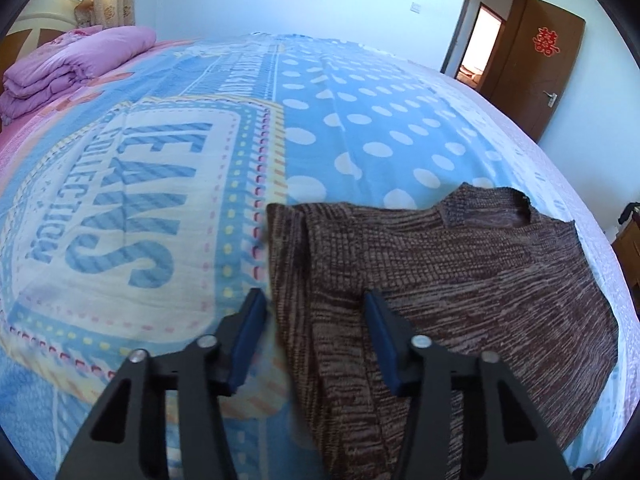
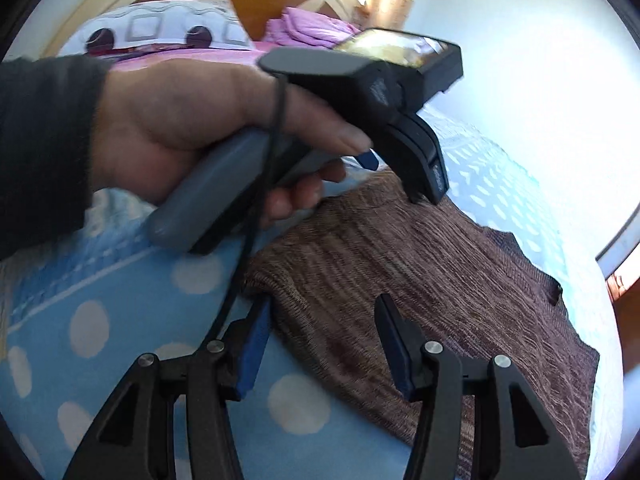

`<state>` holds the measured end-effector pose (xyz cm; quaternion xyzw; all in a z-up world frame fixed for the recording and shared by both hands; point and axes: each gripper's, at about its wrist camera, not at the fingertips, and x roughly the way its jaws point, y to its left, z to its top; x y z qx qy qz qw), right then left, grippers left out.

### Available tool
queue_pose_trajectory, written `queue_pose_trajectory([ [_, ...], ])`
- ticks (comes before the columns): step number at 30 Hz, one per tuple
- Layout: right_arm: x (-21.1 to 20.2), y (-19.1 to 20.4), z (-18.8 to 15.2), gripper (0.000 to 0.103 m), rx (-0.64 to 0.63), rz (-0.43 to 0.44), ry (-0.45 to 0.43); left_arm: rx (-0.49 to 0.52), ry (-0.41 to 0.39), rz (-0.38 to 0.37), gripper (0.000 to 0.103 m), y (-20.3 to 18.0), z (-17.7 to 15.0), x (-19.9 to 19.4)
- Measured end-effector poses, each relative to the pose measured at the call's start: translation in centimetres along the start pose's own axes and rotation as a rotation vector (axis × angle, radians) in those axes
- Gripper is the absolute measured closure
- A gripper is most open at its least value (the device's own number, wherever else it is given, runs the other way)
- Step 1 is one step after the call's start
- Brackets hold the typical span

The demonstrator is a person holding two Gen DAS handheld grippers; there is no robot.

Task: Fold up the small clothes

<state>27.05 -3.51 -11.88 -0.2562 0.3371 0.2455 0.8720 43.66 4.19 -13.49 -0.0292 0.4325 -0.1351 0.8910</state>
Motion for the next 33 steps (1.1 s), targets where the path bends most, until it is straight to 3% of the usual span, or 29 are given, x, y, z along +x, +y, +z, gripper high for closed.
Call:
queue_pose_trajectory([
  [1,0.1,0.0,0.0,0.053,-0.001,0.004,0.002,0.003,-0.001,0.004,0.053,-0.1,0.0,0.0],
  [5,0.1,1.5,0.5,0.088,-0.055,0.024,0.001,0.019,-0.003,-0.002,0.06,-0.4,0.0,0.0],
  [8,0.0,1.8,0.3,0.093,-0.063,0.015,-0.002,0.037,0.005,-0.023,0.076,-0.8,0.0,0.0],
  [10,0.0,1.2,0.5,0.095,-0.026,0.039,-0.002,0.038,0.019,-0.043,0.088,-1.2,0.1,-0.2],
  [12,-0.5,0.2,0.3,0.095,0.021,0.059,-0.013,0.014,0.035,-0.043,0.089,-1.3,0.4,-0.4],
  [20,-3.7,-4.4,-1.6,0.096,0.163,0.077,-0.062,-0.065,0.021,-0.092,0.09,-1.7,1.8,-3.1],
  [33,-10.4,-10.3,-5.5,0.096,0.339,0.083,-0.139,0.003,-0.052,-0.14,0.091,-10.7,4.9,-7.1],
])
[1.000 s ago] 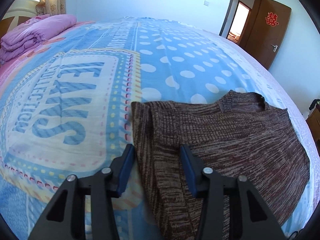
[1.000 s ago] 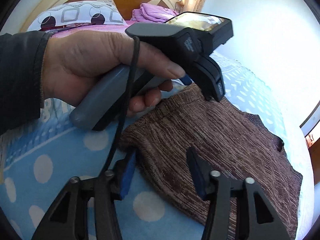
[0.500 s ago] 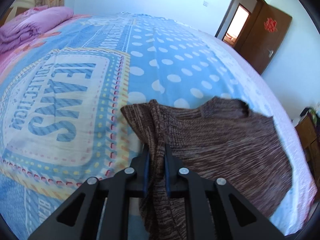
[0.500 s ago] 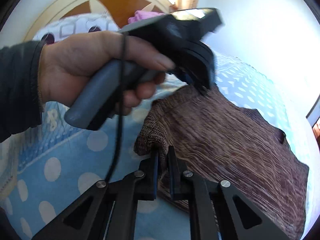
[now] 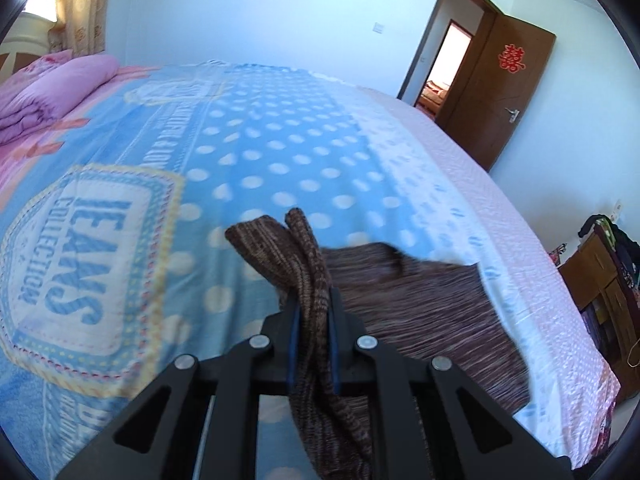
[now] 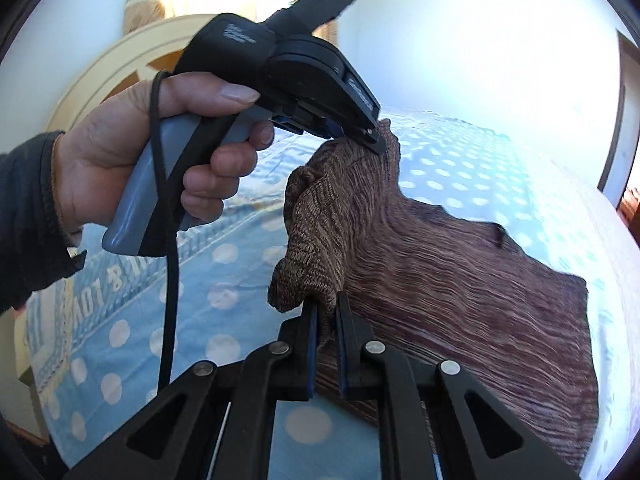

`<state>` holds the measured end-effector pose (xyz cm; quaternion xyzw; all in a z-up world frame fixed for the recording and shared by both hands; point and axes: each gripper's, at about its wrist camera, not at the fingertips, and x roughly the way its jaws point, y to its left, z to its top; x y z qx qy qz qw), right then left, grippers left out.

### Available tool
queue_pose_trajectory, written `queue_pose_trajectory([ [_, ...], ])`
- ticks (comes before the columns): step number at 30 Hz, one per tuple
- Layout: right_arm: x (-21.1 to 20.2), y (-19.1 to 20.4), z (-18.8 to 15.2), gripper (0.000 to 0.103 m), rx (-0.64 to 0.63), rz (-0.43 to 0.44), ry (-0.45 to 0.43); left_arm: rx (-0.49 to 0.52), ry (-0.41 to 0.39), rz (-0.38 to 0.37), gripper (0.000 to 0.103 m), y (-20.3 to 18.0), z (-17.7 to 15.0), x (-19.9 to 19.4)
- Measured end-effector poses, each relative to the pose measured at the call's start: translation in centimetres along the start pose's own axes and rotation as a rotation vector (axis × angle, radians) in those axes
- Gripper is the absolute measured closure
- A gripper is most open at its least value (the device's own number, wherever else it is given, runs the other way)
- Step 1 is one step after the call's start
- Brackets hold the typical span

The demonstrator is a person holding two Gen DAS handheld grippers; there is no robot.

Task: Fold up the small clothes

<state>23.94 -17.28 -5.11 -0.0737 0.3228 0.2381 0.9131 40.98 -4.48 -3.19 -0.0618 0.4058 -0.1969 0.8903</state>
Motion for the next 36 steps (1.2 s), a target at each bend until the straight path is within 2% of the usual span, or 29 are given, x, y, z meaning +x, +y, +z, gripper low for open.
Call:
queue_pose_trajectory([
  [7,-2.6,-4.1,-1.1,0.096,0.109,0.014,-0.009,0.052,0.009,-0.035,0.091,-5.9,0.8,1.1],
  [17,-6.6,-10.3,-3.5,0.097,0.267,0.006,-0.011,0.109,0.043,-0.079,0.091,-13.2,0.9,4.6],
  [25,-8.1,-13.5,-5.5,0.097,0.341,-0.014,0.013,0.136,0.078,-0.101,0.091,-16.7,0.3,7.2],
  [36,-7.9,-16.1,-7.7,0.097,0.443,0.018,0.049,0.171,0.112,-0.115,0.091,-19.4,-0.5,9.2],
])
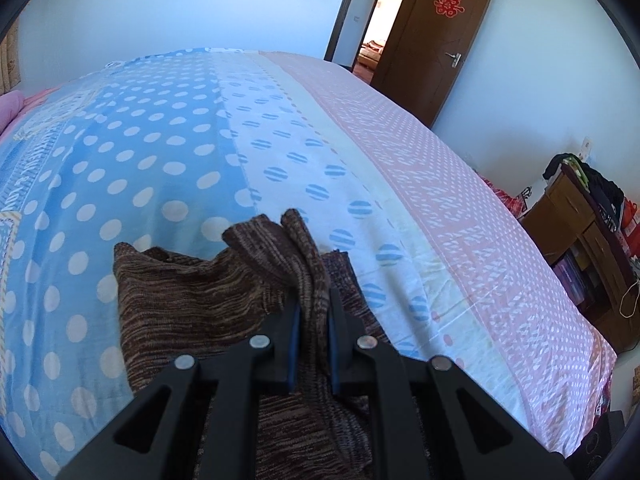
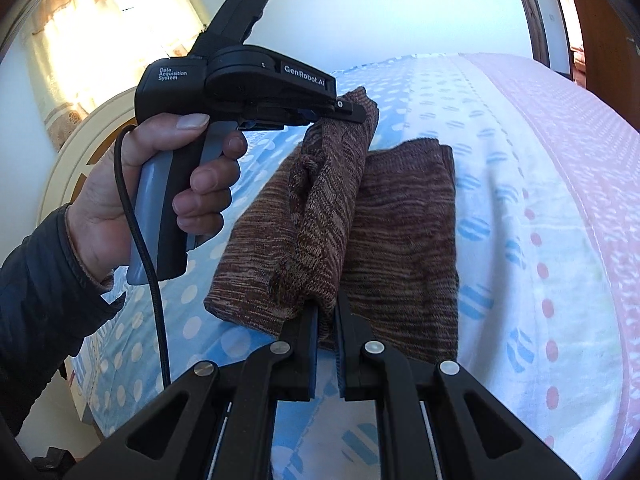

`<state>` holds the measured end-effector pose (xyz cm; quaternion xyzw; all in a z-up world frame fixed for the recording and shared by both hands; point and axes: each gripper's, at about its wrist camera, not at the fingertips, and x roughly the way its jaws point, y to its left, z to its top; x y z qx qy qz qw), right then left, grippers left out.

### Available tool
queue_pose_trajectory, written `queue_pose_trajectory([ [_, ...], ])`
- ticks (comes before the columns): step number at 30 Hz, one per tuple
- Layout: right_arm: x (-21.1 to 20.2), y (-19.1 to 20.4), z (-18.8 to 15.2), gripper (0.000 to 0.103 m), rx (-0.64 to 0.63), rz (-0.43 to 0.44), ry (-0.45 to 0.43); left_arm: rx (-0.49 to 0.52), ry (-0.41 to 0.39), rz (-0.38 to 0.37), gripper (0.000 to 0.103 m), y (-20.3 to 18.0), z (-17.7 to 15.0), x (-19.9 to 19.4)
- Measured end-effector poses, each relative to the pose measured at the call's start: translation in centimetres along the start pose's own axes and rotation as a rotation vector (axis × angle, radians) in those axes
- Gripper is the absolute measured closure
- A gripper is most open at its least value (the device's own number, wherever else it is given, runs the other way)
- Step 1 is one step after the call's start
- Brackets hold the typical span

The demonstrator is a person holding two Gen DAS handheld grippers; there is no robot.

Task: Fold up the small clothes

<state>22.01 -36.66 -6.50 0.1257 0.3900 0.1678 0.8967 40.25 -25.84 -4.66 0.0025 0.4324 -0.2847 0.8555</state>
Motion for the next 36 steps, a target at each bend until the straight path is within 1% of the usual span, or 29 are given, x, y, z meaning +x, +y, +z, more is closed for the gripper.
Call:
queue_pose_trajectory([
  [9,0.2,-2.6,-1.4,0.097,0.111,0.012,0.021,0.03,0.027,-0.012,0.091,-1.7,-0.2,1.9],
  [13,0.2,-3.3,-1.7,0.097,0.138,-0.004,0.022,0.044,0.041,0.007,0.091,-2.7,-0.4,3.6],
  [14,0.3,-3.5,-1.8,0.097,0.141,-0.012,0.021,0.054,0.04,0.023,0.091,-2.9,-0.5,4.0],
  [15,0.4,-3.8,-1.8,0.097,0.147,-0.022,0.021,0.062,0.04,0.054,0.089,-3.2,-0.5,4.6],
  [17,0.7,-4.7,-1.8,0.097,0.169,-0.033,0.03,0.057,0.04,0.071,0.083,-3.4,-0.7,4.9],
  [18,0.7,-5.1,-1.8,0.097,0.18,-0.034,0.033,0.064,0.026,0.078,0.082,-3.7,-0.9,4.6],
  [20,0.9,-5.9,-2.1,0.097,0.202,-0.017,0.051,0.097,-0.023,0.084,0.072,-4.2,-1.8,3.2],
  [22,0.9,-6.5,-2.3,0.097,0.228,0.005,0.054,0.138,-0.057,0.112,0.049,-4.3,-3.1,1.5],
  [23,0.9,-6.8,-2.4,0.097,0.243,0.022,0.053,0.153,-0.07,0.142,0.045,-4.1,-3.8,0.8],
  [25,0.9,-7.0,-2.3,0.097,0.259,0.052,0.058,0.196,-0.076,0.205,0.044,-3.4,-5.5,-0.3],
  [27,0.7,-7.2,-2.4,0.096,0.265,0.06,0.052,0.22,-0.058,0.288,0.044,-2.1,-7.1,-0.5],
  [29,0.1,-7.3,-2.6,0.095,0.27,0.044,0.037,0.233,-0.024,0.333,0.045,-0.2,-8.9,-0.5],
  [30,-0.5,-7.1,-2.6,0.094,0.262,0.002,0.013,0.233,-0.016,0.352,0.045,0.6,-9.7,-0.5],
  [32,-1.9,-6.7,-2.4,0.094,0.233,-0.074,-0.033,0.224,-0.07,0.331,0.045,1.5,-11.0,-2.1],
  [33,-2.6,-6.6,-2.3,0.094,0.229,-0.095,-0.057,0.214,-0.101,0.317,0.039,1.8,-11.6,-3.2],
  [34,-3.4,-6.3,-1.8,0.094,0.219,-0.13,-0.09,0.207,-0.107,0.312,0.032,1.9,-11.9,-3.5],
  [36,-4.1,-5.6,-0.7,0.093,0.189,-0.17,-0.137,0.202,-0.098,0.308,0.031,2.2,-12.5,-3.6],
])
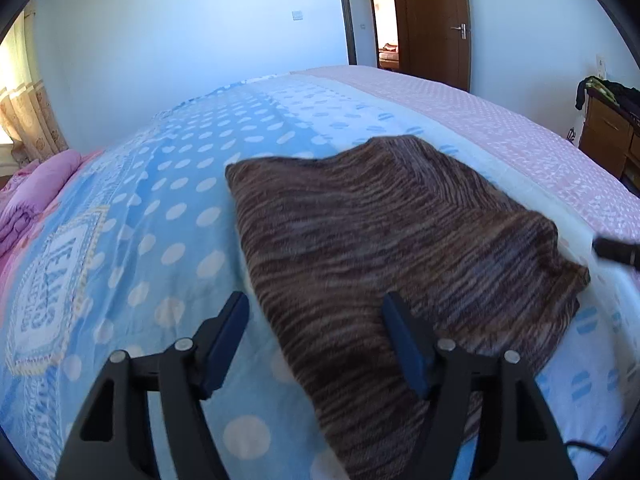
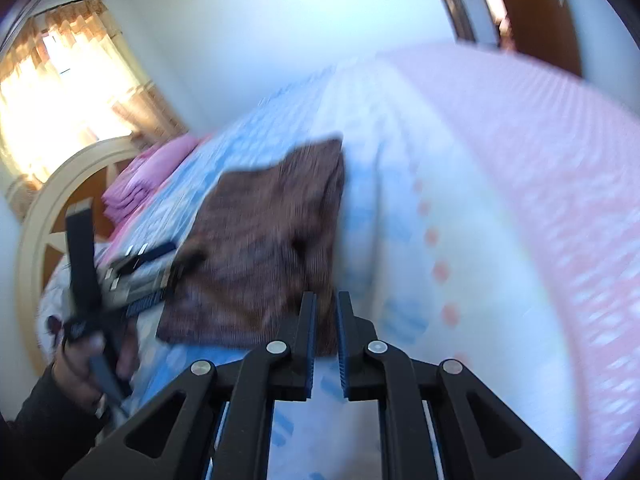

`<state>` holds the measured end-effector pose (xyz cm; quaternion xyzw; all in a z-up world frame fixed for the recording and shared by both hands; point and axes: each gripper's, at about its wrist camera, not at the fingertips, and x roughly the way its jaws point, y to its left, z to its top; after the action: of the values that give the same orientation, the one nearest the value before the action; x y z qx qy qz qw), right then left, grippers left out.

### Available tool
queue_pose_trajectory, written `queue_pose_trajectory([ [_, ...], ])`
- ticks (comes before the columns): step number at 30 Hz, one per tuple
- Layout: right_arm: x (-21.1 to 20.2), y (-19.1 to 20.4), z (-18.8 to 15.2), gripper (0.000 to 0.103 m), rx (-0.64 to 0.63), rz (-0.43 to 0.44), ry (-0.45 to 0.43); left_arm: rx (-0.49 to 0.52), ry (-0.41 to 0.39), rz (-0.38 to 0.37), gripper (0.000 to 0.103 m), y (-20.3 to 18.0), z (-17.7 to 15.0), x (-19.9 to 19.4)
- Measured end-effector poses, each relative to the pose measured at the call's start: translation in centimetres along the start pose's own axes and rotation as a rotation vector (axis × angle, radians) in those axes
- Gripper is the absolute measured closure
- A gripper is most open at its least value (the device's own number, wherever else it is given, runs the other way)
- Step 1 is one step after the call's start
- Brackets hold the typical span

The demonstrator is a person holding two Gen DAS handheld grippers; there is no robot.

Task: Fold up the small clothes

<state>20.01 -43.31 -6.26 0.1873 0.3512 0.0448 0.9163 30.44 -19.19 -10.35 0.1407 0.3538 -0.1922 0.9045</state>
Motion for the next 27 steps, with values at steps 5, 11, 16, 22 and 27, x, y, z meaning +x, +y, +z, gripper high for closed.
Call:
queue_pose_trajectory([
  [5,4.0,5.0,4.1,0.075,-0.098,0.063,0.058,-0.087,0.005,-0.041,0.03,0.9,-1.2,-0.2],
  [11,14.2,12.4,9.3,0.075,-0.327,0.096,0.216,-0.142,0.004,-0.05,0.025,1.3,-2.6,-0.7],
  [16,22.2,17.6,9.5,0.076,-0.534,0.055,0.333,-0.155,0.043,-0.04,0.017,1.5,-3.5,-0.6],
  [22,27.2,19.8,9.0,0.073,-0.547,-0.008,0.338,-0.245,0.073,-0.083,0.01,3.1,-4.7,-0.5],
  [27,21.1,18.5,9.8,0.073,-0.5,0.068,0.235,-0.291,0.097,-0.102,0.003,4.0,-5.7,-0.8],
])
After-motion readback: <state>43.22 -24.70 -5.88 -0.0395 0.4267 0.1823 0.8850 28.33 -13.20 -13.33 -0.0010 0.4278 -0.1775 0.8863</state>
